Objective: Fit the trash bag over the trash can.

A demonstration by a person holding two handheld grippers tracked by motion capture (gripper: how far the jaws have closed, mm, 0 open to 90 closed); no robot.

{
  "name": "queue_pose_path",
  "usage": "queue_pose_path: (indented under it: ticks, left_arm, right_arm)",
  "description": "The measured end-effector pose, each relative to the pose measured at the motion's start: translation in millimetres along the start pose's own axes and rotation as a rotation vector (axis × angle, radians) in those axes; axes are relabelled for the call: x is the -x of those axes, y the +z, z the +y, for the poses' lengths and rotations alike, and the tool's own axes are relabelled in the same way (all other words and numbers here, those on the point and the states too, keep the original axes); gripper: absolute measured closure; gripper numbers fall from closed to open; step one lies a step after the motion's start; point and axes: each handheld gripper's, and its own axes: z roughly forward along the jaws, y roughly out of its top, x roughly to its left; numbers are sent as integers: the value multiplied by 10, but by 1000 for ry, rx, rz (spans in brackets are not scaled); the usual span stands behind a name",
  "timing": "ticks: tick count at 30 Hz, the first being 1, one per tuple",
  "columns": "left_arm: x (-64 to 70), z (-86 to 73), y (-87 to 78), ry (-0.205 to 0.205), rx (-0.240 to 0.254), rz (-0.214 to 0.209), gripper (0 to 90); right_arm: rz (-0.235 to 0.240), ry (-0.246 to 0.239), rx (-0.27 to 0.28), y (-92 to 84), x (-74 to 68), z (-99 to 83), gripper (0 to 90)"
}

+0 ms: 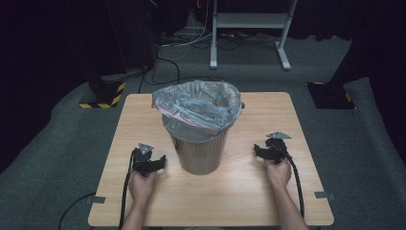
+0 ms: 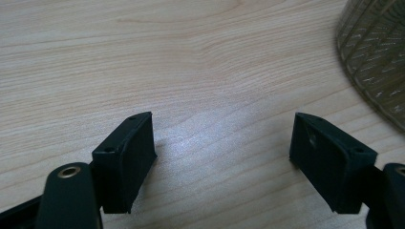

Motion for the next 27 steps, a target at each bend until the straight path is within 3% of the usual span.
queue_pose_path:
  ticks: [3,15,27]
  left_arm:
    - [1,-1,1,-3,2,-1,234]
    - [-2,1,1,-2,2,-1,234]
    - [-2,1,1,-2,2,-1,235]
  right_arm:
    - [-28,24,-22,20,-7,9,131]
    - [-72,68,-26,9,-46,-2,130]
    - [-75,71,-26,9,-49,-1,130]
